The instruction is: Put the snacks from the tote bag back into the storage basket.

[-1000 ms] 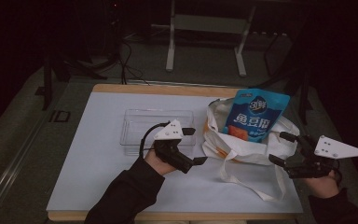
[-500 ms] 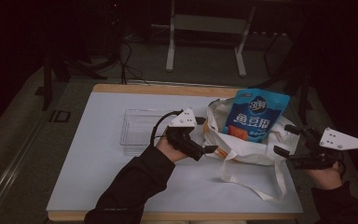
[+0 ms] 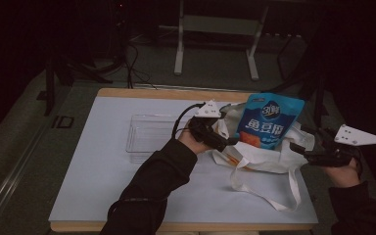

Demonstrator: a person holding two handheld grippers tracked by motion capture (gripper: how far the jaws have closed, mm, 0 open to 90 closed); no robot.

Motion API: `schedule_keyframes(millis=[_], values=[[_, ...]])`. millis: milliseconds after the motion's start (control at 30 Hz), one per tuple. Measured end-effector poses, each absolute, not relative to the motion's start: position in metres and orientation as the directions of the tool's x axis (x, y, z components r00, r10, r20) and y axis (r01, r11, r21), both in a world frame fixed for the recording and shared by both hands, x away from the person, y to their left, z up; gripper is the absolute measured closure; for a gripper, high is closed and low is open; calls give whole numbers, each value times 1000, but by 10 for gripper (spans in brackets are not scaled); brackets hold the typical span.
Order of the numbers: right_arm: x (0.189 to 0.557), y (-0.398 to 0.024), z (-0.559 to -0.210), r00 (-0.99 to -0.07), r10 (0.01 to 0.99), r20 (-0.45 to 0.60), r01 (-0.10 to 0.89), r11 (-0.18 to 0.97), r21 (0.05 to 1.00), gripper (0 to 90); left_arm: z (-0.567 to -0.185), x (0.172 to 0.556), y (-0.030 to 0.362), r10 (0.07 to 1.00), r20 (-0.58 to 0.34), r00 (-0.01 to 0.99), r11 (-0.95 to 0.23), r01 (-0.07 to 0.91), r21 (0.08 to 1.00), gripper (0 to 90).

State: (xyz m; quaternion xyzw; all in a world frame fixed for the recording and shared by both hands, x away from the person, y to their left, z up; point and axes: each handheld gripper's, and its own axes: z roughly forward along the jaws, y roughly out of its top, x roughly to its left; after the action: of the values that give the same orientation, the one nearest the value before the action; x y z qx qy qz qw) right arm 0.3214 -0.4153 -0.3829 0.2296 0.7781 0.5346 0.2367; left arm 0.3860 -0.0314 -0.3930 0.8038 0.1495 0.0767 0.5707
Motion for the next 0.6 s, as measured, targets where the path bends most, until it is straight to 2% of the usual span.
schedule_keyframes(millis=[167, 233, 400, 600], values=[[337, -421, -388, -768, 629, -119, 129, 335, 934, 219, -401, 403, -44, 351, -64, 934, -328, 186, 926, 17], [344, -423, -392, -761, 639, -114, 145, 339, 929, 219, -404, 407, -48, 359, -82, 930, -312, 203, 928, 78], [355, -427, -402, -750, 655, -94, 177, 336, 925, 219, -412, 420, -58, 401, -115, 909, -294, 247, 924, 140], [369, -429, -409, -749, 660, -63, 213, 329, 920, 224, -415, 430, -72, 395, -101, 913, -327, 243, 913, 220]])
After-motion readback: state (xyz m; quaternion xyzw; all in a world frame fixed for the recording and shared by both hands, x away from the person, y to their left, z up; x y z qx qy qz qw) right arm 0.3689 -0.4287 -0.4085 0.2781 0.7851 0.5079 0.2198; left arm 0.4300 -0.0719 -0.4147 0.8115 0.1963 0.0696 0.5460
